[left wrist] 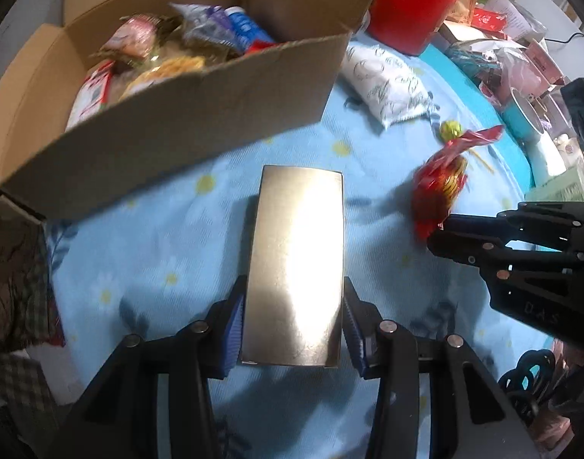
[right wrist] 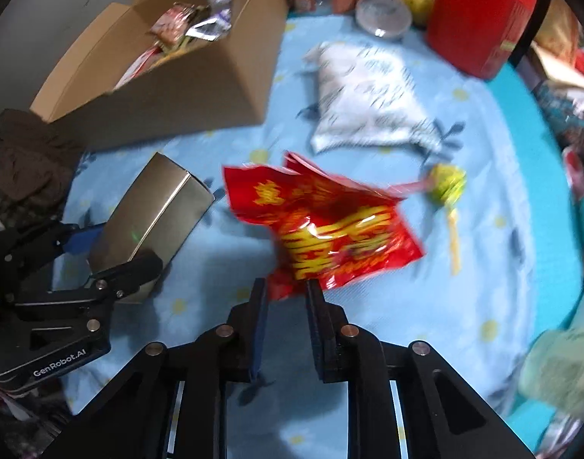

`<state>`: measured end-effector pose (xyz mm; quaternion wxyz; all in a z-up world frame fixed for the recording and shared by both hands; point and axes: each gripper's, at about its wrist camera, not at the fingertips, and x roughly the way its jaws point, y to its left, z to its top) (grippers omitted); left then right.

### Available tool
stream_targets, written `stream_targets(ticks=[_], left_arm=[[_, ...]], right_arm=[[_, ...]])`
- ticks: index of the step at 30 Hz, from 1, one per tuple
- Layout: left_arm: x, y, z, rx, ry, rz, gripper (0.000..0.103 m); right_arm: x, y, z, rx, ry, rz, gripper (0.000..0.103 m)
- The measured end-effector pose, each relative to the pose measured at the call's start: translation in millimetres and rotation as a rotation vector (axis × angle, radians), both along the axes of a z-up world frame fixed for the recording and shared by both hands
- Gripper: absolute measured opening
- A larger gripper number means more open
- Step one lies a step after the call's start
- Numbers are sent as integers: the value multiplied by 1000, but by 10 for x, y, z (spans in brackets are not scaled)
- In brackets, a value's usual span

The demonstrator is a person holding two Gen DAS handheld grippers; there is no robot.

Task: Organize snacks
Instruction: 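Grasp the gold box with the left gripper while the right grasps the red candy bag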

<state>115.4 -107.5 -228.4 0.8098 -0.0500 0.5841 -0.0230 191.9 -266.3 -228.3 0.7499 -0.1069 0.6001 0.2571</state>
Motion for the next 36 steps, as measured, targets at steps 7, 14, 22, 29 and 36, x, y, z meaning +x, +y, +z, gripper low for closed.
stream_targets(ticks=[7, 14, 22, 29, 36], left_arm=[[-313, 140, 87, 6, -1, 42, 44], [-271, 152, 45, 4, 2, 64, 44], [-85, 136, -13, 14, 10, 71, 44], [57, 195, -33, 12, 13, 90, 44], [146, 230, -108, 13, 33, 94, 44]], right_arm=[[-202, -142, 131, 19, -24, -64, 41], [-167, -238, 265, 14, -96, -79, 73], [150, -149, 310, 17, -114, -67, 73], [456, 43, 153, 0, -104, -66, 75], [565, 221, -49, -81, -97, -14, 75]])
